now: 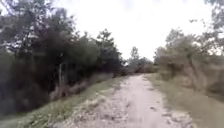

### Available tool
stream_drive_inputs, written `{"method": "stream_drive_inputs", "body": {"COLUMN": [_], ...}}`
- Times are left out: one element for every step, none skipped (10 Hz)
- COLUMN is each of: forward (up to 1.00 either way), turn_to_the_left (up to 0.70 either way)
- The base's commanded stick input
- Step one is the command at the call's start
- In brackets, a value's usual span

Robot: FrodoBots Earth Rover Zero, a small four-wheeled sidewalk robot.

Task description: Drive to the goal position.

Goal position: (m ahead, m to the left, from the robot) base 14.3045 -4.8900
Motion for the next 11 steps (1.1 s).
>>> {"method": "stream_drive_inputs", "body": {"forward": [1.00,1.00,1.00,0.99,0.99,0.99,0.99,1.00,1.00,1.00,1.00], "turn_to_the_left": [-0.40,-0.40,-0.40,-0.40,-0.40,-0.40,-0.40,-0.40,-0.40,-0.40,-0.40]}}
